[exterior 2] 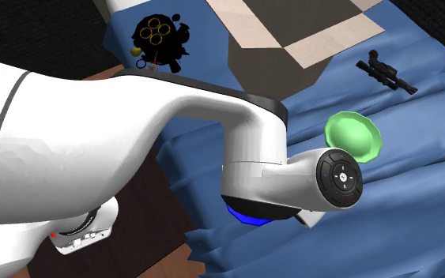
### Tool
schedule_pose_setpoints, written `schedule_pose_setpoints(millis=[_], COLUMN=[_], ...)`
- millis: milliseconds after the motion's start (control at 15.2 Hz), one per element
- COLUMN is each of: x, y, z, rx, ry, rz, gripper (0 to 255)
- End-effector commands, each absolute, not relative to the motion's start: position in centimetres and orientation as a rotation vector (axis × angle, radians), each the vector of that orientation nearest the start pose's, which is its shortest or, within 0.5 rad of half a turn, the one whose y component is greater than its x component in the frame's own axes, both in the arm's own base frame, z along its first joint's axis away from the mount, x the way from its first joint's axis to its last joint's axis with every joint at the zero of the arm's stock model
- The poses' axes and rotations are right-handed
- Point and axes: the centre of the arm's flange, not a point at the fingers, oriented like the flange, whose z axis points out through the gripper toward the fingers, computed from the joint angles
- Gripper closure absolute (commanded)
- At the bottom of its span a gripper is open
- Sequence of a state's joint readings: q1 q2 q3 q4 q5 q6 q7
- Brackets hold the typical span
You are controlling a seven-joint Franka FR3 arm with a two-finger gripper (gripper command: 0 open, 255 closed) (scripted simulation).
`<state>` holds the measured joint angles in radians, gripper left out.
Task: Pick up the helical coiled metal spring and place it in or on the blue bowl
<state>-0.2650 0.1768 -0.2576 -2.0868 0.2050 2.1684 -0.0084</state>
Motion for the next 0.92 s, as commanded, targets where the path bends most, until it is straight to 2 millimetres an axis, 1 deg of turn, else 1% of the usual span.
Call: schedule_pose_setpoints(millis=[0, 330, 528, 594, 858], x=[49.3, 49.3, 49.3, 49.3, 49.3], y=[-27.2, -27.2, -27.8, -27.9, -27.9], z=[33.6, 33.6, 37.6, 38.6, 38.6], rx=[-2.853, -2.853, -2.853, -2.853, -2.853], ry=[0.938, 0.938, 0.938, 0.938, 0.938], rz=[0.078, 0.078, 0.078, 0.078, 0.078], gripper=[0, 0, 0, 0, 0])
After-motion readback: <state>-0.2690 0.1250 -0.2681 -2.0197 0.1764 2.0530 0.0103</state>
